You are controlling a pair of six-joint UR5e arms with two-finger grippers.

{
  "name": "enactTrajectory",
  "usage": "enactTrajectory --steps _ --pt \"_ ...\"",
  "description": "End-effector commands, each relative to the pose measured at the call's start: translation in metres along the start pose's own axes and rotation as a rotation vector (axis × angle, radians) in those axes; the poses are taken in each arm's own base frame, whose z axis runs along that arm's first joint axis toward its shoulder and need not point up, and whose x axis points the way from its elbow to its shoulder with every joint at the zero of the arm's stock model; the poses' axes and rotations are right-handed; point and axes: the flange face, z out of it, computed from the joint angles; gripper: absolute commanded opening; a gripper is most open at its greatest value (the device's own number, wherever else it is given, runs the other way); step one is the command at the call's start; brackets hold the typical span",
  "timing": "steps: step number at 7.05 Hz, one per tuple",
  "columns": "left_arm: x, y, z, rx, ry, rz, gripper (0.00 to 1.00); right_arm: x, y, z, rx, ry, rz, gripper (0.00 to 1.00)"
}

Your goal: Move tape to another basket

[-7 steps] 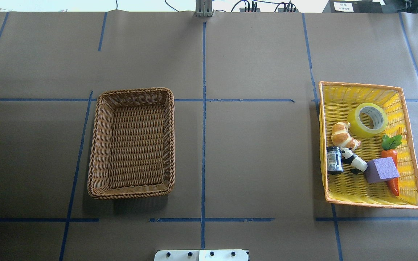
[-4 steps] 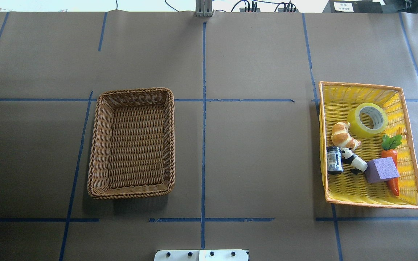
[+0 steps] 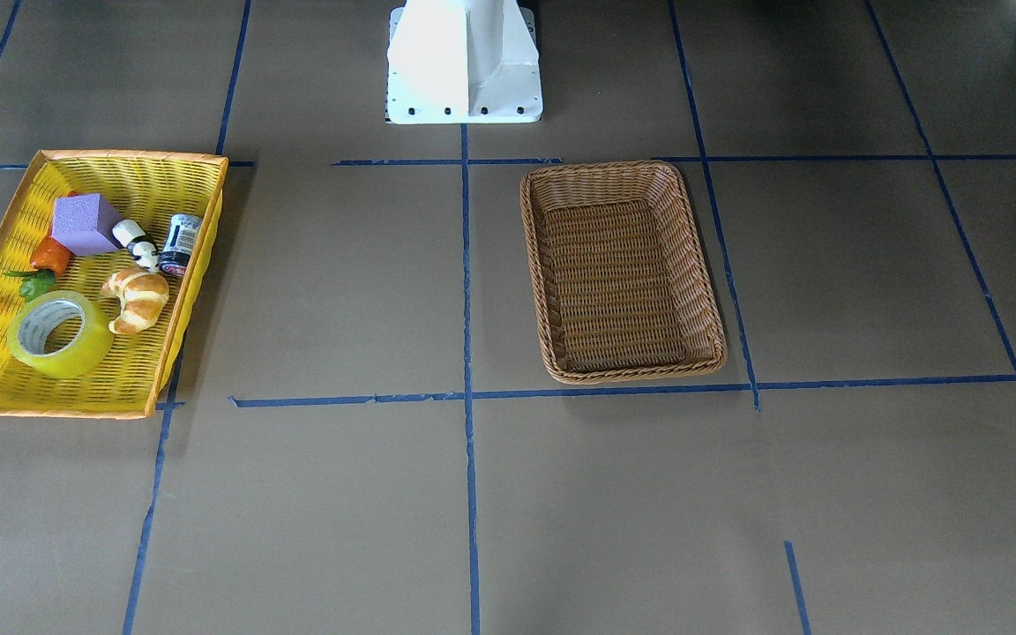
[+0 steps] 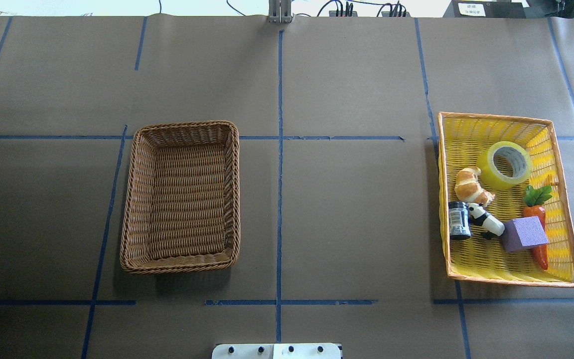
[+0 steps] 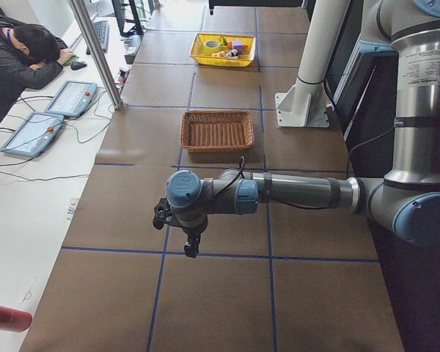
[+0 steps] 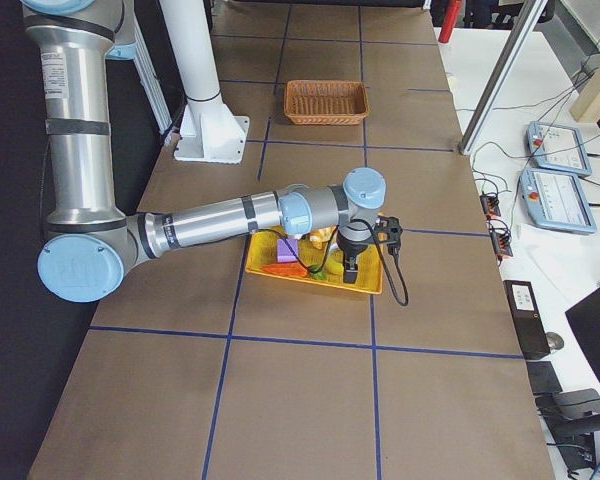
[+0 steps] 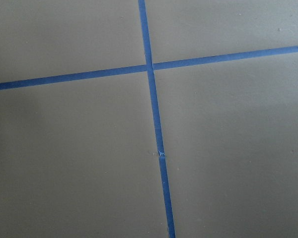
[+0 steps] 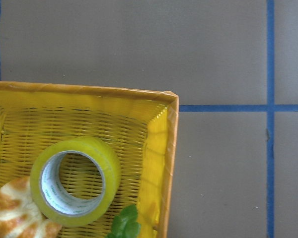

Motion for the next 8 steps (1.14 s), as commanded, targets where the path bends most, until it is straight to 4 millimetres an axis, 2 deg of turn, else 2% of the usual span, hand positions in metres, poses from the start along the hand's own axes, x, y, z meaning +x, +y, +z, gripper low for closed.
enactTrajectory --steps 1,2,4,6,7,8 --pt "0.002 0.001 -0.001 0.003 0.0 0.004 1.0 -0.052 0.007 0.039 0.021 -0.024 0.042 1.0" --pt "0.002 0.001 -0.001 0.003 0.0 0.004 1.0 -0.067 0.01 0.057 0.028 -0.02 0.046 1.0" --pt "0.003 0.0 -0.002 0.004 -0.001 0.005 1.0 -0.064 0.007 0.088 0.005 0.013 0.043 1.0" --pt "0.004 0.0 -0.003 0.007 -0.001 0.009 1.0 -0.072 -0.013 0.106 -0.009 0.023 0.043 1.0" --pt "0.006 0.0 -0.006 0.012 -0.002 0.011 1.0 -0.068 -0.016 0.122 -0.034 0.035 0.05 1.0" --pt "0.007 0.0 -0.006 0.012 0.0 0.011 1.0 -0.068 -0.016 0.126 -0.041 0.039 0.052 1.0"
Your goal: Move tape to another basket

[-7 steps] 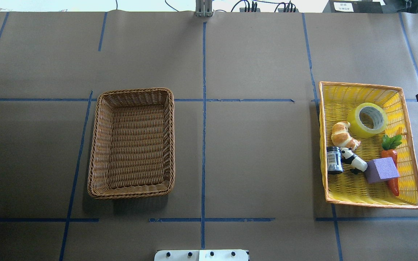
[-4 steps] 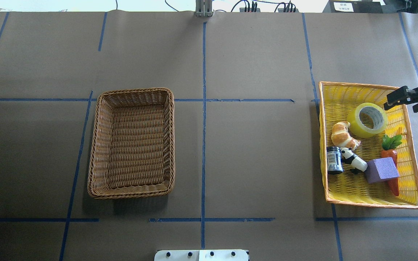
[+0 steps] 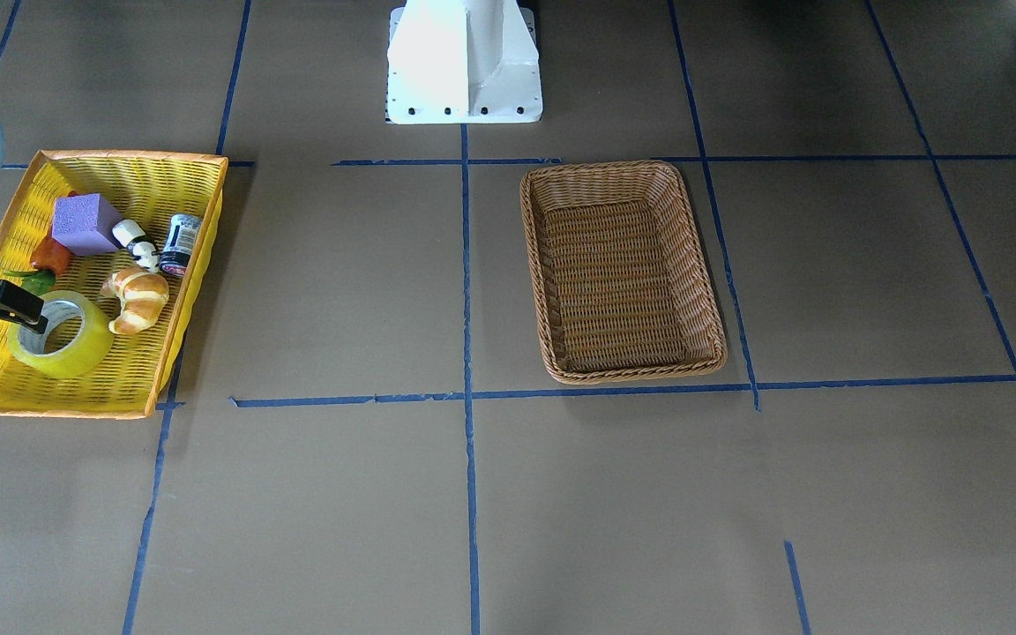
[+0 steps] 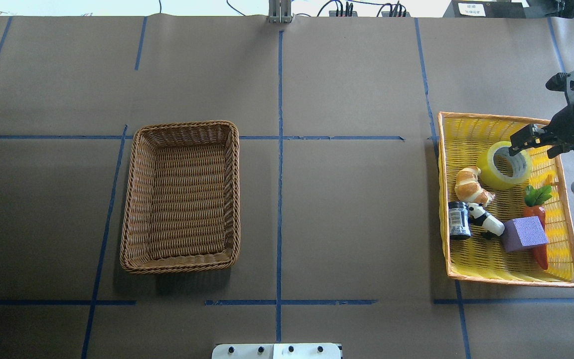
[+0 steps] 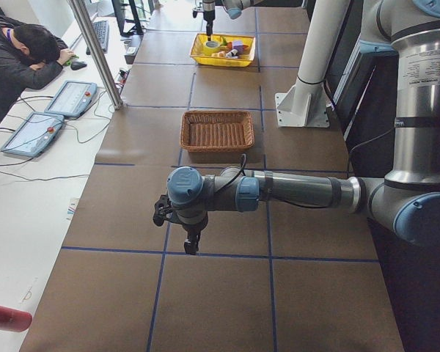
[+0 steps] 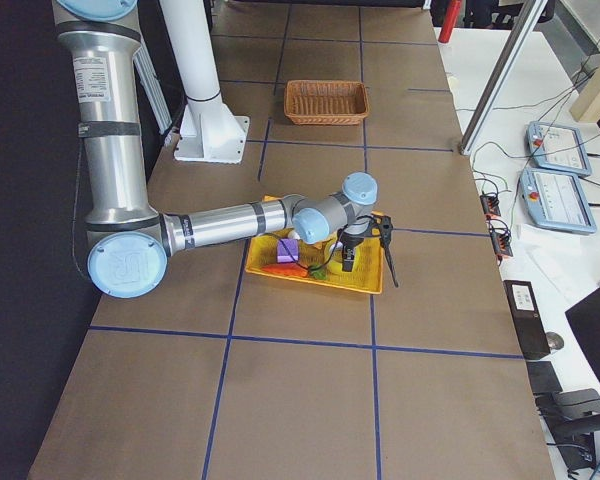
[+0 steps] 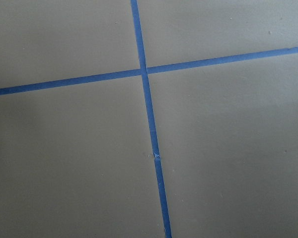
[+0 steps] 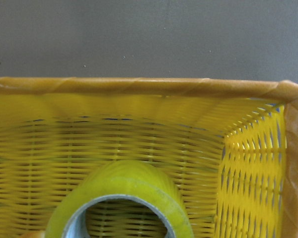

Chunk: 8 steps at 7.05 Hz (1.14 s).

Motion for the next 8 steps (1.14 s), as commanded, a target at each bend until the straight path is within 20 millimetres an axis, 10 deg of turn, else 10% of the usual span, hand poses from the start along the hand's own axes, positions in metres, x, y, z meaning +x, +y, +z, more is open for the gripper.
enactTrajectory --steps 1,6,8 --pt "0.003 0.0 -0.003 0.006 -0.001 0.005 1.0 0.001 0.0 0.015 -0.024 0.012 0.002 1.0" --pt "0.012 -0.002 -0.011 0.021 -0.002 -0.007 1.0 0.008 0.011 0.043 -0.061 0.056 0.001 0.97" --pt "0.012 -0.002 -0.01 0.02 -0.002 -0.006 1.0 0.008 0.011 0.048 -0.062 0.069 -0.003 0.46"
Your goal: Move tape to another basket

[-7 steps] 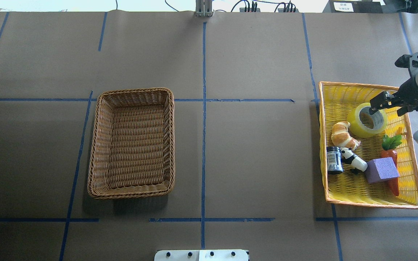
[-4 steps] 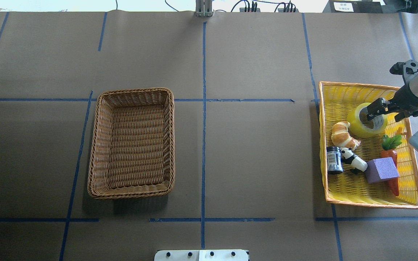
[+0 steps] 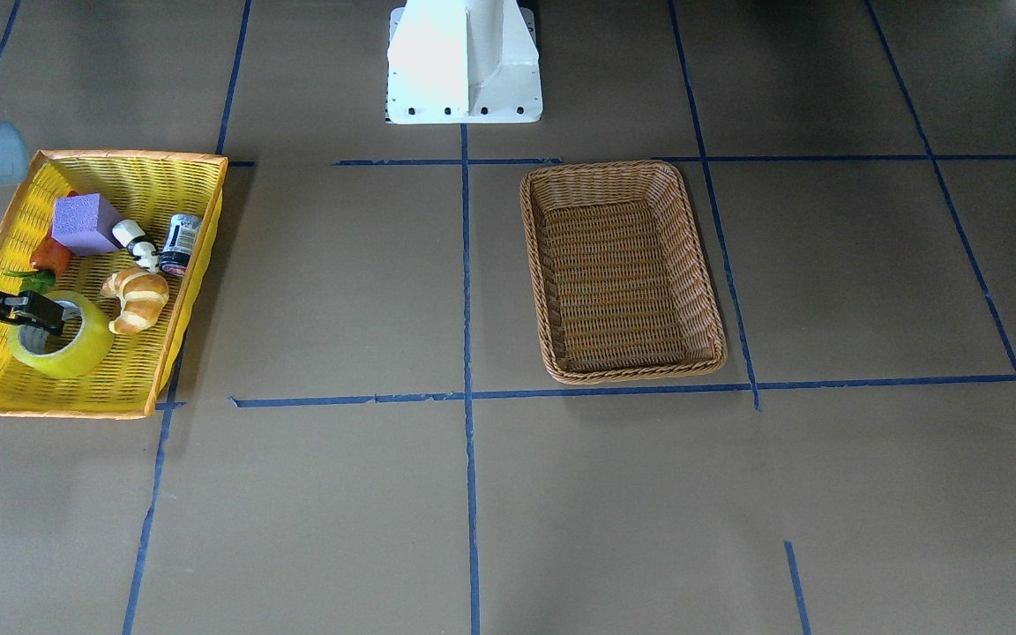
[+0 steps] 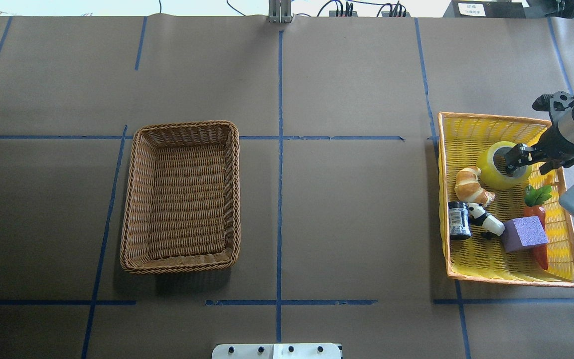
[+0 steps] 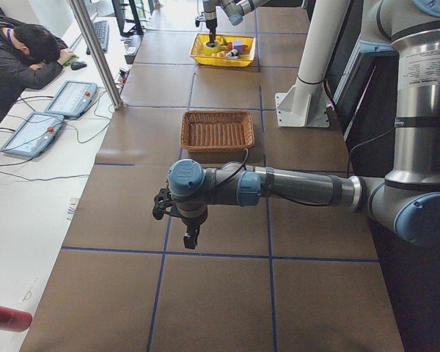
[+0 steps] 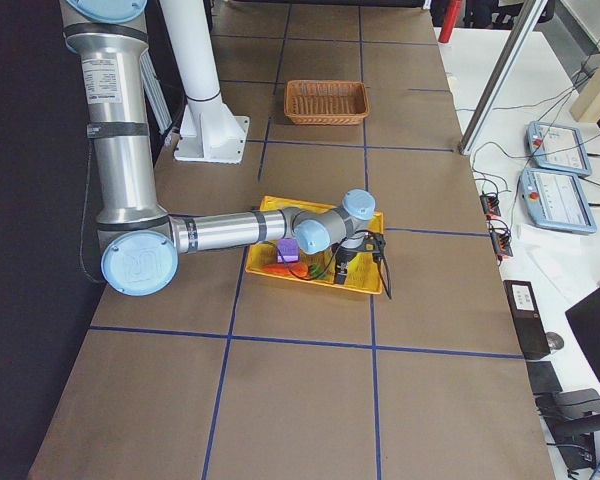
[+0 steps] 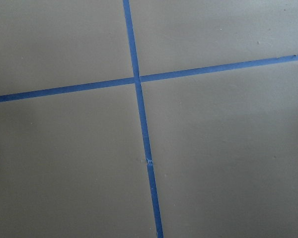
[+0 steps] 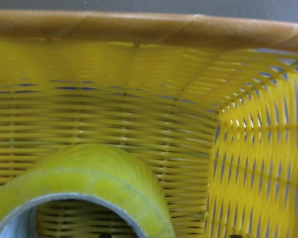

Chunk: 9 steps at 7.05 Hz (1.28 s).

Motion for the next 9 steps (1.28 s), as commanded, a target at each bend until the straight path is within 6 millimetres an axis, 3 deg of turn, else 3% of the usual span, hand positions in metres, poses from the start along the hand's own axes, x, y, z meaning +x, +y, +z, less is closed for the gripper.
enactTrajectory --steps 1,2,4,5,7,8,9 --pt "0.001 0.0 0.0 0.0 -0.002 0.002 1.0 0.0 0.0 0.003 -0.002 0.005 -0.009 0.2" --pt "0.002 0.0 -0.001 0.002 -0.002 0.003 1.0 -0.002 -0.001 0.002 0.0 0.003 -0.011 0.05" --pt "0.003 -0.001 -0.002 0.004 -0.002 0.005 1.0 -0.011 -0.001 -0.009 0.017 -0.012 -0.024 0.0" --pt "0.006 -0.001 -0.006 0.011 -0.003 0.011 1.0 -0.02 -0.001 -0.029 0.052 -0.033 -0.036 0.0" --pt "0.012 -0.001 -0.011 0.019 -0.006 0.019 1.0 -0.031 -0.008 -0.105 0.174 -0.098 -0.044 0.0" --pt "0.016 -0.001 -0.016 0.027 -0.005 0.026 1.0 -0.044 -0.005 -0.13 0.212 -0.127 -0.051 0.0" --pt "0.02 -0.002 -0.019 0.034 -0.005 0.034 1.0 -0.072 -0.01 -0.154 0.231 -0.184 0.015 0.0"
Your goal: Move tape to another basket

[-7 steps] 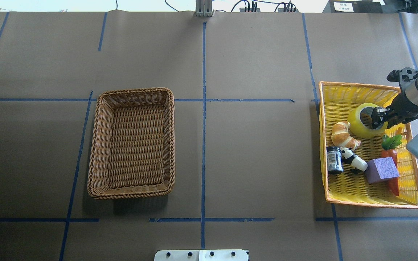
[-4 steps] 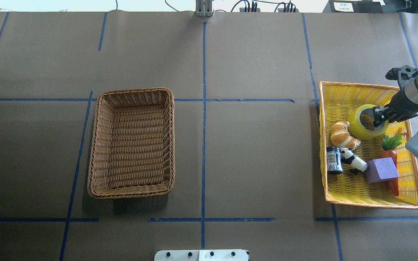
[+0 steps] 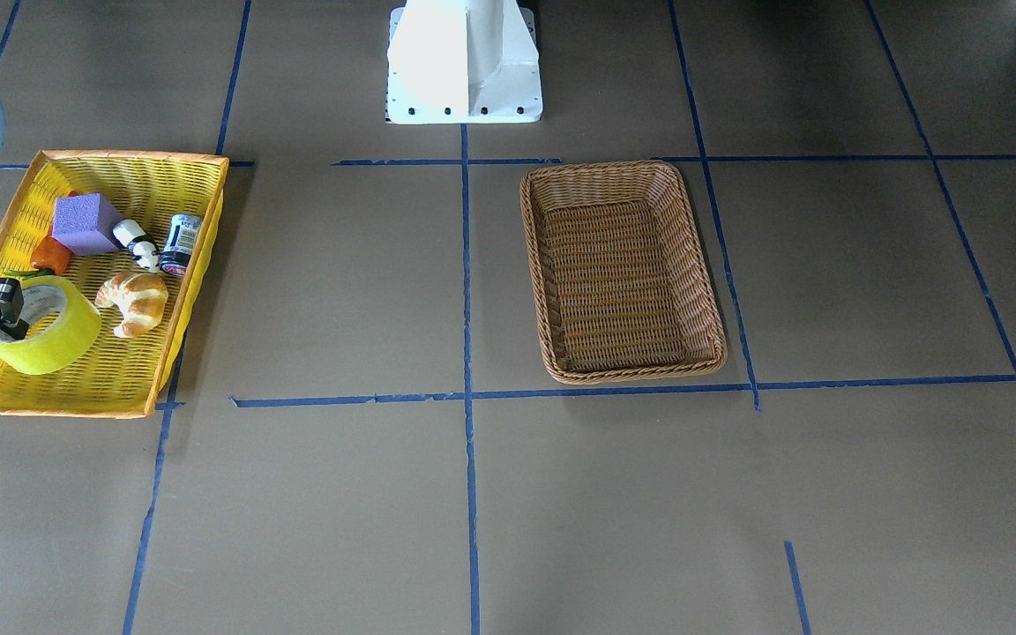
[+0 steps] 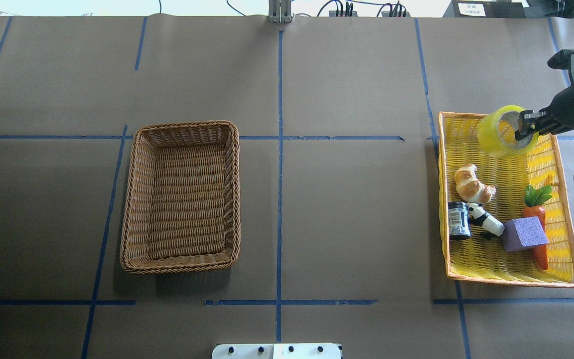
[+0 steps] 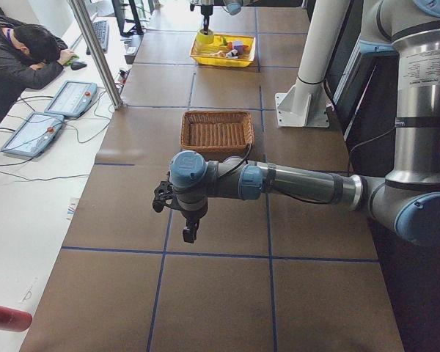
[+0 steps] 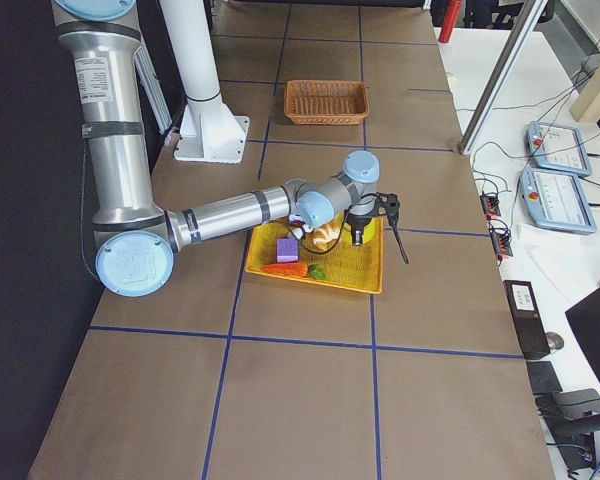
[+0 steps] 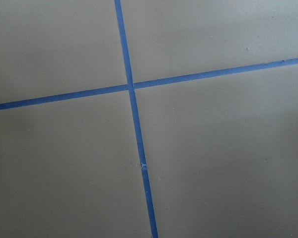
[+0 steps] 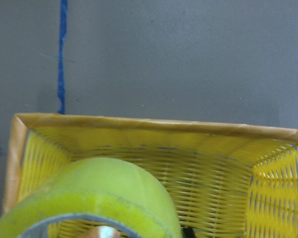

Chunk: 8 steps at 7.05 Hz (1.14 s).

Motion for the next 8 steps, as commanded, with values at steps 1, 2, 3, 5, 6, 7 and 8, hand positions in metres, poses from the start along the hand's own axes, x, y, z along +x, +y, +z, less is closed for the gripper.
enactTrajectory --steps 1,2,3,5,6,7,8 --pt "0.008 -0.003 -0.008 0.02 -0.001 0.021 1.0 -0.066 -0.019 -0.045 0.028 -0.129 0.139 0.0" --pt "0.024 -0.007 -0.022 0.049 -0.004 0.013 1.0 -0.104 -0.02 -0.061 0.014 -0.191 0.185 0.0" --pt "0.04 -0.01 -0.035 0.078 -0.002 -0.032 1.0 -0.128 -0.007 -0.069 0.018 -0.247 0.213 0.0" --pt "0.073 -0.013 -0.047 0.092 0.174 -0.107 1.0 -0.173 0.023 -0.062 0.025 -0.452 0.291 0.0" --pt "0.085 -0.014 -0.05 0.091 0.275 -0.139 1.0 -0.192 0.038 -0.061 0.045 -0.535 0.329 0.0" --pt "0.099 -0.018 -0.051 0.106 0.314 -0.163 1.0 -0.213 0.054 -0.054 0.067 -0.604 0.376 0.0" --pt "0.121 -0.022 -0.046 0.111 0.337 -0.201 1.0 -0.228 0.068 -0.049 0.076 -0.667 0.403 0.0"
